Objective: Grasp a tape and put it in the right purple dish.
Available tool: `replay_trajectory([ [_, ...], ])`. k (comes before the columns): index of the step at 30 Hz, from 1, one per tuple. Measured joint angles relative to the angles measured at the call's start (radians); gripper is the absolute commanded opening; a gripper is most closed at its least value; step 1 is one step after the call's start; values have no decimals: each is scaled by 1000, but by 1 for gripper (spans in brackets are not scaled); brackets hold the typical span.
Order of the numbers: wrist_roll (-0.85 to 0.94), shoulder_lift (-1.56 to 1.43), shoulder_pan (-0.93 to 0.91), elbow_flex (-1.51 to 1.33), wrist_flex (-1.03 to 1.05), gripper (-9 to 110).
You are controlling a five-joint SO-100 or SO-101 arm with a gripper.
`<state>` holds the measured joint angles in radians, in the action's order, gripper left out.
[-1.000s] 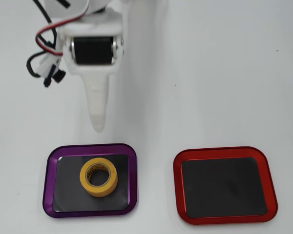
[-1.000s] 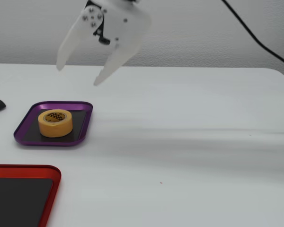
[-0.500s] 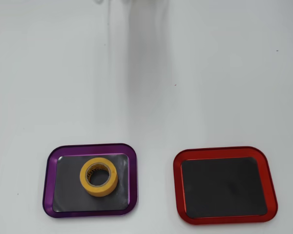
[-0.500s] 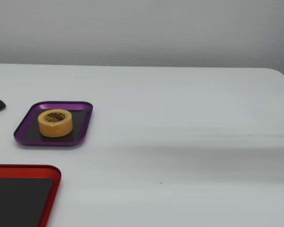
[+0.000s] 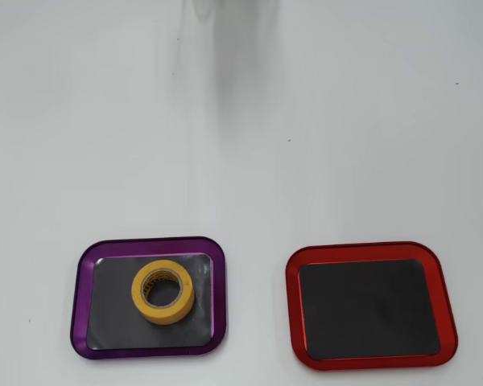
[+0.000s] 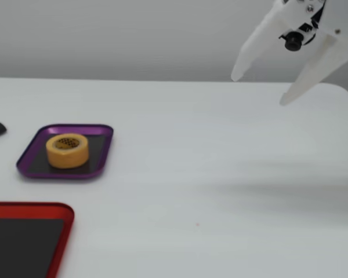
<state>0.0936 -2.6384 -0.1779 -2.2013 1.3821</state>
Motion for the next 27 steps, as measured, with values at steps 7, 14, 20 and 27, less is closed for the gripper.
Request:
replay_trajectory([
  [7,0,-327,3,-397,-222,22],
  [14,-2,-649,2,-732,-276,21],
  [20,-84,-703,5,-842,-190,21],
  [27,-98,-703,5,-851,-123,6],
])
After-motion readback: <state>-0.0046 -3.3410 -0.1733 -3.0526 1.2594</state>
